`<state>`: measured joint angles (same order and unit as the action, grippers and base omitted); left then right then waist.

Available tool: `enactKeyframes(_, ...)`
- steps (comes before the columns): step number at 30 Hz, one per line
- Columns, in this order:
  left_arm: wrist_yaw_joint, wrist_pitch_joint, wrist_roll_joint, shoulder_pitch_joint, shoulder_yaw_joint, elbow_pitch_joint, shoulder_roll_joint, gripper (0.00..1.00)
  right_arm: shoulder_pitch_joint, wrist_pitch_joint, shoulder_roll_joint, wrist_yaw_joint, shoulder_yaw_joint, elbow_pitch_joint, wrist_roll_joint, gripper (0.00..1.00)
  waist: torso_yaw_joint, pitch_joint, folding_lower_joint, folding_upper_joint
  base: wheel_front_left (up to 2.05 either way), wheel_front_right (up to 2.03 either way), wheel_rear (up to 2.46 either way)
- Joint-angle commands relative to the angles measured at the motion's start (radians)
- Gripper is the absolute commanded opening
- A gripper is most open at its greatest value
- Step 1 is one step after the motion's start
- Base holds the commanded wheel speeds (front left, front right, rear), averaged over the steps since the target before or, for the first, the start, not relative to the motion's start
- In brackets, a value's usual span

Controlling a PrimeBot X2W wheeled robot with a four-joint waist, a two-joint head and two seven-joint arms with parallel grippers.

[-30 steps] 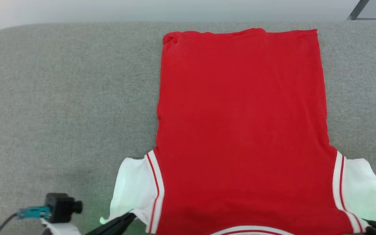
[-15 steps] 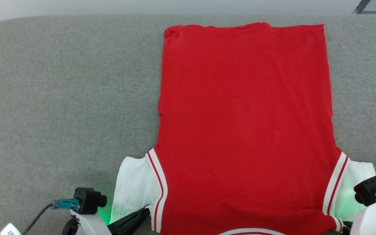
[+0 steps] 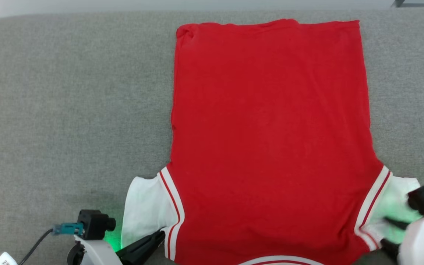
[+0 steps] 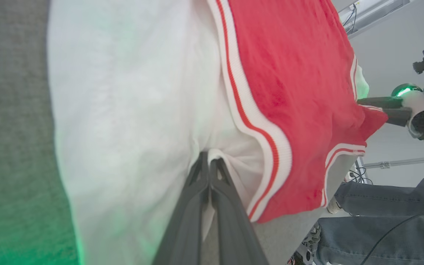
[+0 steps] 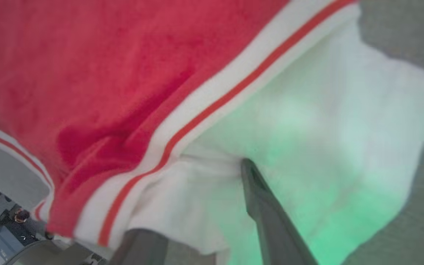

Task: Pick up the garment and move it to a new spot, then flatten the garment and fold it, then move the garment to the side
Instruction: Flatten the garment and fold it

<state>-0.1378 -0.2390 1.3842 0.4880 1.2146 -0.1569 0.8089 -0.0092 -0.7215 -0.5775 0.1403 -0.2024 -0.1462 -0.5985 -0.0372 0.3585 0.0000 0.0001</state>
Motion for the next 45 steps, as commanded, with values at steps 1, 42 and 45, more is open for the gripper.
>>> enactKeyframes(1,0.015,0.005,-0.002,0.009,-0.001,-0.036,-0.020,0.00,0.024,-0.035,-0.002,-0.014,0.058,-0.043,-0.019,1.00,0.000,0.006,0.0000,-0.0001,0.00,0.00,0.00)
enactKeyframes(42,0.017,0.022,-0.073,0.264,0.070,0.051,-0.147,0.00,-1.136,-0.455,0.106,-0.010,0.364,0.762,0.471,1.00,0.311,0.321,0.0000,-0.0001,0.00,0.00,0.00)
enactKeyframes(45,0.020,0.018,-0.067,0.273,0.071,0.048,-0.138,0.00,-1.129,-0.458,0.117,-0.010,0.351,0.775,0.452,0.46,0.301,0.324,0.0000,-0.0001,0.00,0.00,0.00)
